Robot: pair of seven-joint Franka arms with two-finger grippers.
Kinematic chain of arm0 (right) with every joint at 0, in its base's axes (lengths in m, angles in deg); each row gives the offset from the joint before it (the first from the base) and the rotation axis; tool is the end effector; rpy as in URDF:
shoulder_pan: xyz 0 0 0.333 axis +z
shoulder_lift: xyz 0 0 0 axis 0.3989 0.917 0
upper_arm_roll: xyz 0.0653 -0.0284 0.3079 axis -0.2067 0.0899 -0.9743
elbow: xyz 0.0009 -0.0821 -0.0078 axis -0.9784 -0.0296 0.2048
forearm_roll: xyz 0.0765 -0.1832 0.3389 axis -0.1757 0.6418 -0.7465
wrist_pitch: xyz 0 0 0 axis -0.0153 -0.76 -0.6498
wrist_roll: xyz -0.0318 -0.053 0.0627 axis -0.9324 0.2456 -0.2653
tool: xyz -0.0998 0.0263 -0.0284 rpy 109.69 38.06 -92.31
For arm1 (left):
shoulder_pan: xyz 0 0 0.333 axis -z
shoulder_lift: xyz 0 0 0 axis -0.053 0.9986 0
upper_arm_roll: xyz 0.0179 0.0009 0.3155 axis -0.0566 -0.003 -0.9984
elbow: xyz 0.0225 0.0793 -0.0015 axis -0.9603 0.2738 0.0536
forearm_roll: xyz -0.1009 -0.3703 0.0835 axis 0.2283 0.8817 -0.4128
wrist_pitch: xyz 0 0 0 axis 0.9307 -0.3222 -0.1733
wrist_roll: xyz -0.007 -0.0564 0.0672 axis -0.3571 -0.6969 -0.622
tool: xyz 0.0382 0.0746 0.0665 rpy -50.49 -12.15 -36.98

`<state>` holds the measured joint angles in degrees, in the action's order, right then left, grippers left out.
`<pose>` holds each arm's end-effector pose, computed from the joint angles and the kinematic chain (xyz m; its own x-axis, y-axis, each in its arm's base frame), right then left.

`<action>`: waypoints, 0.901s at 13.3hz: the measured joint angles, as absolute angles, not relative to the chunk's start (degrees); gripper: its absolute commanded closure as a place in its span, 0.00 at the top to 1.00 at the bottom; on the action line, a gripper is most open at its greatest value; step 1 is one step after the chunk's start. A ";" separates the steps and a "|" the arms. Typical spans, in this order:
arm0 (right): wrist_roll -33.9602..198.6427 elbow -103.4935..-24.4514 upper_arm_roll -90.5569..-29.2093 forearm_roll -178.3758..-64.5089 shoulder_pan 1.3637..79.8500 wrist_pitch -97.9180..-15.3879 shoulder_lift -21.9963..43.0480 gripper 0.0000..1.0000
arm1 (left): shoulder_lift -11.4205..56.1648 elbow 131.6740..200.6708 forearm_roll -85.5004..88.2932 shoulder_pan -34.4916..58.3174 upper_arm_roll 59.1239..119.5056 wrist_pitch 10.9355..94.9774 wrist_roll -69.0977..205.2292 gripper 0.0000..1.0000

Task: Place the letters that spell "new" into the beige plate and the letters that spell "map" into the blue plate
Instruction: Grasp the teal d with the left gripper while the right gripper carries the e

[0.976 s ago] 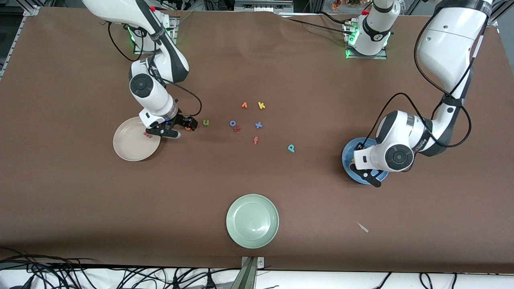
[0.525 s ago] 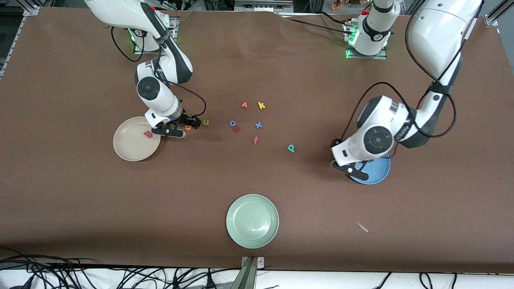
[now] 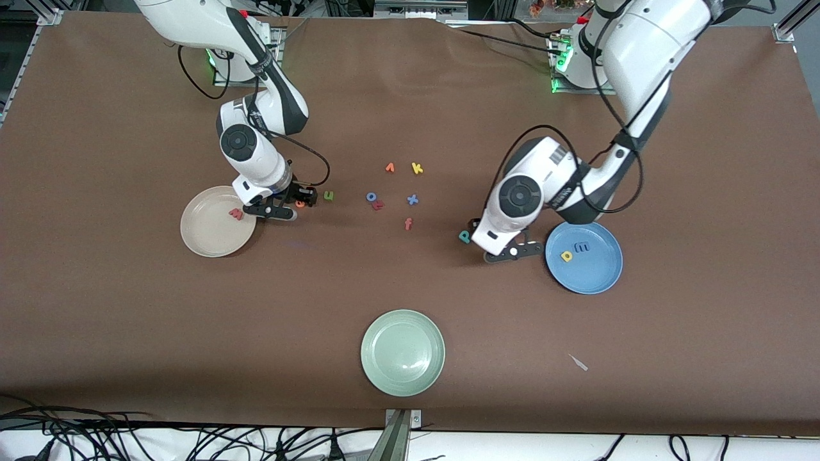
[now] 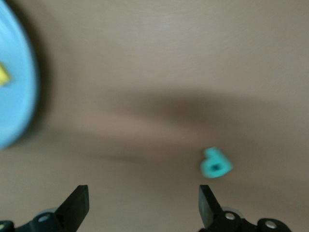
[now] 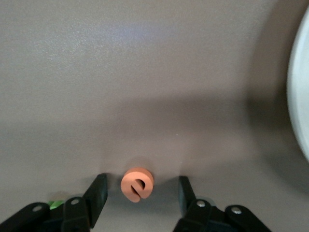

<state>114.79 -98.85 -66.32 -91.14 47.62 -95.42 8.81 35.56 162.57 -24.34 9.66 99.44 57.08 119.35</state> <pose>0.4667 0.2151 0.1714 0.9883 -0.1446 -0.0486 -0.1464 -0.9886 -0.0359 0.5682 -0.3403 0.2335 0.9451 0.2946 -0.1411 0.2862 -0.9551 -0.0770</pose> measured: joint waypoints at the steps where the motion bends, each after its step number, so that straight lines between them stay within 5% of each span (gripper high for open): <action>1: 114.79 -98.83 -66.29 -91.14 47.61 -95.45 8.79 0.54 | 36.43 162.53 -24.34 10.53 99.44 60.77 124.84 1.00; 6: 114.79 -98.75 -66.35 -91.14 47.62 -95.63 8.74 0.43 | 41.04 162.49 -24.34 11.77 99.41 71.51 143.43 1.00; 12: 114.79 -98.65 -66.62 -91.14 47.63 -95.78 8.57 0.23 | 42.30 162.50 -24.34 11.84 99.31 69.95 144.31 0.74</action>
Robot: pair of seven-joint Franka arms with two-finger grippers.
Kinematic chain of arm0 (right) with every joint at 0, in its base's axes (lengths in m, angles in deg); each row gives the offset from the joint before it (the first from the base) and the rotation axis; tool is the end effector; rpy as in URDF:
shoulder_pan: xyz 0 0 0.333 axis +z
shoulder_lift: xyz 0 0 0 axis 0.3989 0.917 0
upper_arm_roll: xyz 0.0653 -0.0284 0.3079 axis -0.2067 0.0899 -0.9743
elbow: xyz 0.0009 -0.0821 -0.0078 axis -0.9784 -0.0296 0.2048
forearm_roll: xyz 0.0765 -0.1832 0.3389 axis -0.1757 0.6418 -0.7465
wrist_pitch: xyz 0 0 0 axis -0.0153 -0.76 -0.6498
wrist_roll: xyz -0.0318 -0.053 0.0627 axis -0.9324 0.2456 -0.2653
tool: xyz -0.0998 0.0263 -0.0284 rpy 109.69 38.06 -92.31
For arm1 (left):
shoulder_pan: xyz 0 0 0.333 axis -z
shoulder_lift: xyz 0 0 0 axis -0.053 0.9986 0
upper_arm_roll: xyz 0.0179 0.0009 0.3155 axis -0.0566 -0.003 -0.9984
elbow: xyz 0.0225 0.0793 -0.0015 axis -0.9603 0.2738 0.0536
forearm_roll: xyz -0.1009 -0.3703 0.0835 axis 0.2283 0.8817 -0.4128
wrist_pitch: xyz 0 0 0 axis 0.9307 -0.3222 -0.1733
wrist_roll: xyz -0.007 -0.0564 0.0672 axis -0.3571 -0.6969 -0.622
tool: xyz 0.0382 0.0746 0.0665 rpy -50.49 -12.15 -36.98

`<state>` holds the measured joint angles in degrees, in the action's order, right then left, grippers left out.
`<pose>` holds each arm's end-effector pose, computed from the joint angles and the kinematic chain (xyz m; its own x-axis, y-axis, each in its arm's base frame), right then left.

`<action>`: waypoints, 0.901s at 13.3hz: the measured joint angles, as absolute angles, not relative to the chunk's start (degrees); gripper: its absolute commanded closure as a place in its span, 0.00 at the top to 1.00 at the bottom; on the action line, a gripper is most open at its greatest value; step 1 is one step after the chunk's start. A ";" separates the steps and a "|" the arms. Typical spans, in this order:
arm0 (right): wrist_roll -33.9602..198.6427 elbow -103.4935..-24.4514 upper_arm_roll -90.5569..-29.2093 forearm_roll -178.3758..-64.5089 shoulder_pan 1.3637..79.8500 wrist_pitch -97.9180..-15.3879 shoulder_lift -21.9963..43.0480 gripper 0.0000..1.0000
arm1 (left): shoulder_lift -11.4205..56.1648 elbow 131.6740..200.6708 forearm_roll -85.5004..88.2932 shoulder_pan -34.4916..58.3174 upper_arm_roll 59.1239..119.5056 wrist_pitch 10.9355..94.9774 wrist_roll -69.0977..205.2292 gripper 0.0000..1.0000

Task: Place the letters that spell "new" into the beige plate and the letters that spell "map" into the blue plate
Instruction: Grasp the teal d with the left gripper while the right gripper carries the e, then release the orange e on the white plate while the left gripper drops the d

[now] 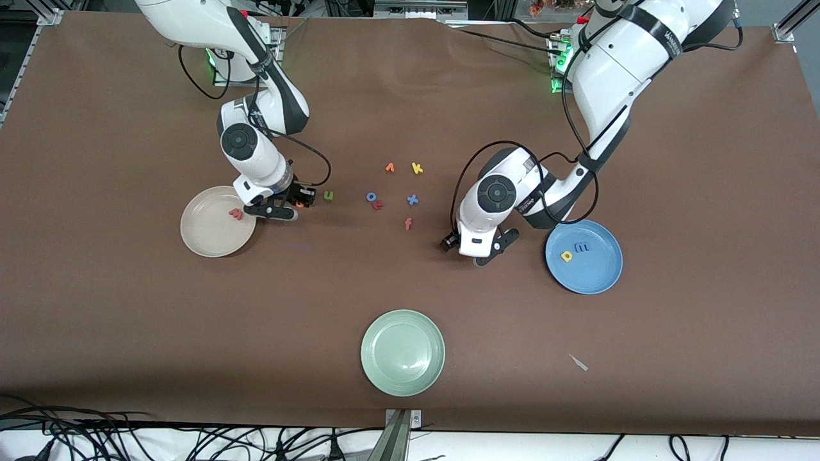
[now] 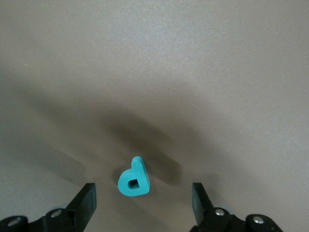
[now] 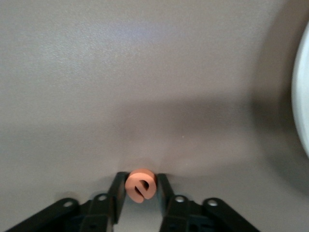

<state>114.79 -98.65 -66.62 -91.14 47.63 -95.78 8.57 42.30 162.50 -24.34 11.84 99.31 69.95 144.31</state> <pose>0.4681 0.2188 0.1752 0.9895 -0.1397 -0.0376 -0.1413 -0.9890 -0.0446 0.5614 -0.3741 0.1797 0.7498 0.6463 -0.1419 0.6532 -0.7572 0.0030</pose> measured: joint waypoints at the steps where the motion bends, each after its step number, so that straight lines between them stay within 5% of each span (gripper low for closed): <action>1: 114.80 -98.64 -66.66 -91.15 47.63 -95.80 8.52 0.20 | 42.30 162.49 -24.34 11.84 99.22 69.82 144.37 0.72; 4: 114.81 -98.26 -66.72 -91.14 47.63 -95.34 8.50 0.20 | 42.53 162.50 -24.34 11.83 98.65 69.63 144.43 0.62; 8: 112.44 -93.91 -65.62 -91.10 47.63 -87.20 8.10 0.20 | 42.92 162.29 -24.34 11.92 98.61 69.71 144.43 0.07; 12: 101.45 -89.29 -59.34 -91.06 47.51 -76.91 6.52 0.20 | 42.80 161.85 -24.35 11.96 98.68 68.31 144.07 0.05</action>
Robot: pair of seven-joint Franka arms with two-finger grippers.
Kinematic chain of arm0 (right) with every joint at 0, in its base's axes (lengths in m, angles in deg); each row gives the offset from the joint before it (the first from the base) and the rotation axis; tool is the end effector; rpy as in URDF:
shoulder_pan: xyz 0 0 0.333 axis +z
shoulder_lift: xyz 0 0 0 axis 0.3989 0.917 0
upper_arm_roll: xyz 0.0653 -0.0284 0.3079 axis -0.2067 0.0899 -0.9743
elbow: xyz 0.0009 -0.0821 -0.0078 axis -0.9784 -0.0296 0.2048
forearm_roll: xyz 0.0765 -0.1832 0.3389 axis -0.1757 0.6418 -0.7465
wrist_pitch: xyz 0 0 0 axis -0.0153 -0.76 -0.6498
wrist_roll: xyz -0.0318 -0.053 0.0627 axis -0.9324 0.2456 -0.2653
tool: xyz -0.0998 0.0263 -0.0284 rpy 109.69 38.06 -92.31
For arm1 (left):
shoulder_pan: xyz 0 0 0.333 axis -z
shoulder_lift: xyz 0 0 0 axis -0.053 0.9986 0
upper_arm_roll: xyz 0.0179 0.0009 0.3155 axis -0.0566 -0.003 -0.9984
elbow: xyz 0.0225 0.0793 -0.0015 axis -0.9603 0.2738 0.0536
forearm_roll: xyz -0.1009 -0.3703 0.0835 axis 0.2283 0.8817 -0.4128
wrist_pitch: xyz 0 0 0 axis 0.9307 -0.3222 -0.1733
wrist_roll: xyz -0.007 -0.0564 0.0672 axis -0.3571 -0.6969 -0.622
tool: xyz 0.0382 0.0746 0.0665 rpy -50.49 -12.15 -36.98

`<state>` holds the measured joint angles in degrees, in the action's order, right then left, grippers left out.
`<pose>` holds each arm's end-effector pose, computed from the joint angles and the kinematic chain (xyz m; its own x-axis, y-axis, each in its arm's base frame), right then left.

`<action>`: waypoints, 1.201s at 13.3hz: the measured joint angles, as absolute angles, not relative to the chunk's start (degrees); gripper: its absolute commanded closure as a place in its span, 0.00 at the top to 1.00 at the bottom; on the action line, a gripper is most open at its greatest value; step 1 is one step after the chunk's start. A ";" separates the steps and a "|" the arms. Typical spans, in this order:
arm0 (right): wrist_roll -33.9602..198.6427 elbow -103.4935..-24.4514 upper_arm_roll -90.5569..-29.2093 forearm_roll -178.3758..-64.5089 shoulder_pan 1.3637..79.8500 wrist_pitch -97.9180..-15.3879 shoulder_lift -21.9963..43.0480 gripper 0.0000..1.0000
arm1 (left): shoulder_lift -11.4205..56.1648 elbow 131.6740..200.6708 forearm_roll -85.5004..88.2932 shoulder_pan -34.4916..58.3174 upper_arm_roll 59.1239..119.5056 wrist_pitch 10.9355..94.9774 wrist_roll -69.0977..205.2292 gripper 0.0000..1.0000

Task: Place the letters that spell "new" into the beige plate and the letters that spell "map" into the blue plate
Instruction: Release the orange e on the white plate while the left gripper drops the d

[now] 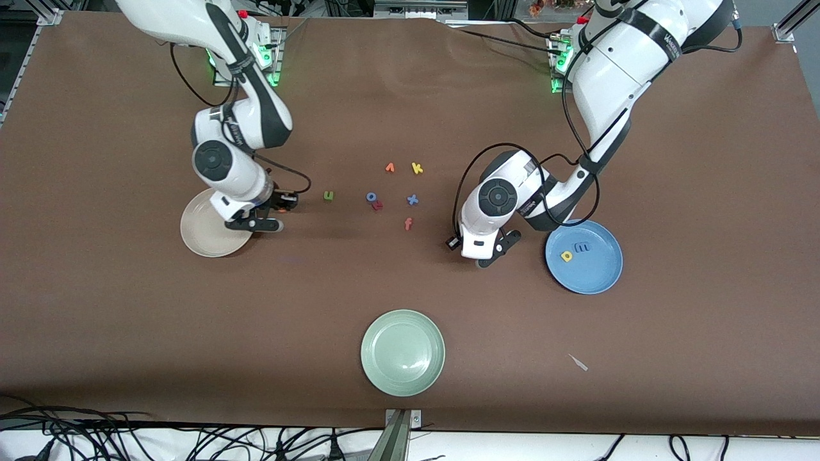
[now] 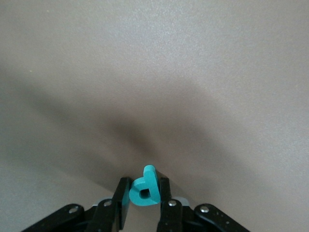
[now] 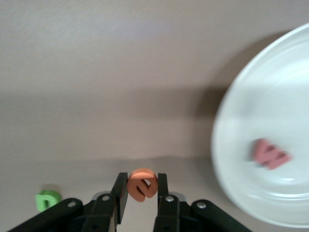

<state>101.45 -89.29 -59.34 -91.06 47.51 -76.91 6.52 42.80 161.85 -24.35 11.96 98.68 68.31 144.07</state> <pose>0.5229 0.1711 0.2257 0.9899 -0.0148 -0.1413 -0.0147 -0.9999 0.0014 0.5639 -0.3682 0.1740 0.7464 0.6503 -0.1415 0.6539 -0.7562 -0.0262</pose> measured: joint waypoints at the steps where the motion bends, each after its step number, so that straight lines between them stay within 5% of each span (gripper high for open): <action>1: 99.06 -88.42 -57.78 -91.01 47.48 -75.34 6.37 0.20 | 42.63 161.40 -24.36 11.92 98.67 65.88 143.18 0.05; 4: 91.57 -87.64 -53.61 -90.98 47.41 -73.90 6.38 0.22 | 39.91 160.00 -24.36 10.83 98.63 56.86 135.63 0.05; 6: 88.07 -87.64 -51.86 -90.98 46.93 -73.77 6.76 0.38 | 36.72 159.71 -24.36 8.58 98.59 51.50 128.64 0.06; 7: 87.19 -87.64 -51.44 -90.98 46.68 -73.76 7.03 0.77 | 35.21 159.69 -24.36 7.17 98.55 49.33 124.56 0.06; 8: 86.92 -87.64 -51.27 -90.98 46.59 -73.76 7.25 1.00 | 33.99 159.69 -24.36 5.68 98.46 47.36 120.04 0.07; 16: 92.68 -87.25 -54.09 -91.10 47.18 -73.76 7.37 1.00 | 34.22 164.00 -27.29 -6.22 97.54 44.75 92.43 0.25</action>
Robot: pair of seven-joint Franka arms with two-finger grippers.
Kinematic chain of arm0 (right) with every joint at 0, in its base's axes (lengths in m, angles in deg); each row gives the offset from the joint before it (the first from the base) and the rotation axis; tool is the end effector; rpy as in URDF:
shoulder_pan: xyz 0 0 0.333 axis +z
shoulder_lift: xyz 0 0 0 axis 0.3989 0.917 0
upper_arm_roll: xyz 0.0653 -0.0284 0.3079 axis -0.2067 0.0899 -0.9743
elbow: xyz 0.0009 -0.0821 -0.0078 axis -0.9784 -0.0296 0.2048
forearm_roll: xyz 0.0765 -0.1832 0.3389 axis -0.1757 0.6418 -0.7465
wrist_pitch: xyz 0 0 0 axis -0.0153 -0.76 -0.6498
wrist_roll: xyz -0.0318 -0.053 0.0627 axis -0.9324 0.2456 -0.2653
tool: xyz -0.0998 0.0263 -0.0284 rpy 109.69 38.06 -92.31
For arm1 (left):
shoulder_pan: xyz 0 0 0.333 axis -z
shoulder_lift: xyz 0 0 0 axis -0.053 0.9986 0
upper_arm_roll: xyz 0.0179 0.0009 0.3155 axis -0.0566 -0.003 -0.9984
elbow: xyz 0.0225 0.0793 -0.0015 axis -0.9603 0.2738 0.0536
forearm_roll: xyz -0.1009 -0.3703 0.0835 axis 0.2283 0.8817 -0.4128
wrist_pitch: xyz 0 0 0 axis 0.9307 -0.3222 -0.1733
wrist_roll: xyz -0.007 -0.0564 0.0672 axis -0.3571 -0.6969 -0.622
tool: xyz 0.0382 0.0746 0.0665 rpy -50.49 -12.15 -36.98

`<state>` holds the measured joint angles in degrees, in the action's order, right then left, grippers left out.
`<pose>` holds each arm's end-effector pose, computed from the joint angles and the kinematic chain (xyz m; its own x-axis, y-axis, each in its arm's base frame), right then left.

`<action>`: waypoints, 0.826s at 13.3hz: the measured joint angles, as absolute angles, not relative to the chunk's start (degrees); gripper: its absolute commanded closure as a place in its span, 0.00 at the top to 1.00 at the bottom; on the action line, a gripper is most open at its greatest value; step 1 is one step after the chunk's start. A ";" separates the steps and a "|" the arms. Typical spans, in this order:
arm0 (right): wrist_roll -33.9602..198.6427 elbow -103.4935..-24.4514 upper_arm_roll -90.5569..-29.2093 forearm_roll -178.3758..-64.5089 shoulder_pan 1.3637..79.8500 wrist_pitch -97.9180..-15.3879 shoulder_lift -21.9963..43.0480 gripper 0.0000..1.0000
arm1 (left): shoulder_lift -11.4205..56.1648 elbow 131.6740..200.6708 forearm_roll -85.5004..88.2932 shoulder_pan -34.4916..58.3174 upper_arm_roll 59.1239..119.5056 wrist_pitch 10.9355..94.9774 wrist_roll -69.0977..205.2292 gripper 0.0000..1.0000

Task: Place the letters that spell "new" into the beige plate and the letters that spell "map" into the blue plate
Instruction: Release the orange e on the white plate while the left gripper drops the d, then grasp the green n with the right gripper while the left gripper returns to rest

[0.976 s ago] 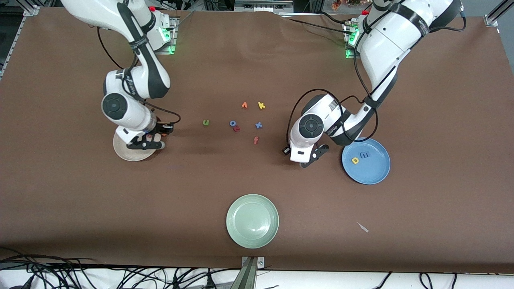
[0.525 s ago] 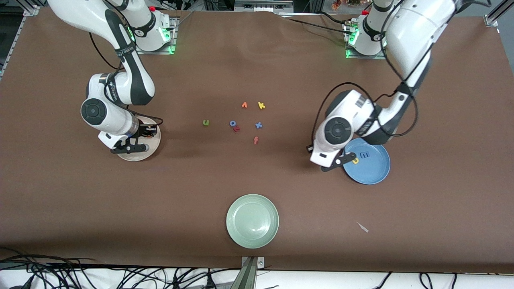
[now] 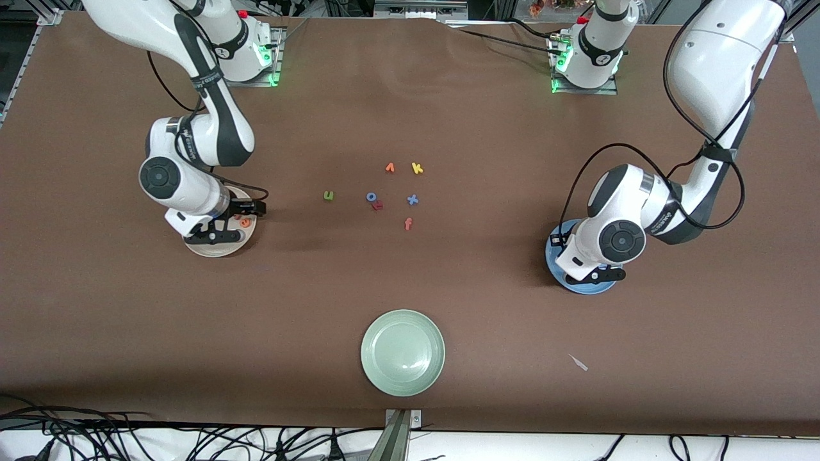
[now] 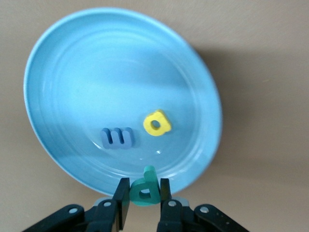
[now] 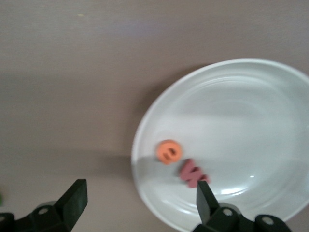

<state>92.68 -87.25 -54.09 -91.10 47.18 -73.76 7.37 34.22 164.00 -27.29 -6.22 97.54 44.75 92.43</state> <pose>0.5425 0.1216 0.2294 0.9855 0.0444 -0.1635 0.0471 -0.9988 0.0123 0.6140 -0.1403 0.2200 0.9408 0.1173 -0.3180 0.0638 -0.9827 -0.1739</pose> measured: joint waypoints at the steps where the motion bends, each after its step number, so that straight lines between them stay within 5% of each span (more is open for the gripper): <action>1: 95.50 -87.21 -55.64 -91.11 47.28 -73.77 7.33 1.00 | 34.82 164.22 -27.95 -6.17 97.62 45.00 92.34 0.60; 2: 98.44 -87.15 -57.34 -91.11 47.41 -73.83 7.25 1.00 | 35.27 164.24 -28.05 -6.15 97.71 45.19 92.29 0.99; 11: 118.88 -91.11 -68.37 -91.12 47.82 -84.52 6.93 1.00 | 33.77 161.51 -28.05 -6.57 99.48 45.22 91.99 1.00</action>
<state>118.88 -91.11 -68.37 -91.12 47.82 -84.52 6.93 33.77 161.51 -28.05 -6.57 99.48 45.22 91.99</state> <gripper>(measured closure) 0.000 0.000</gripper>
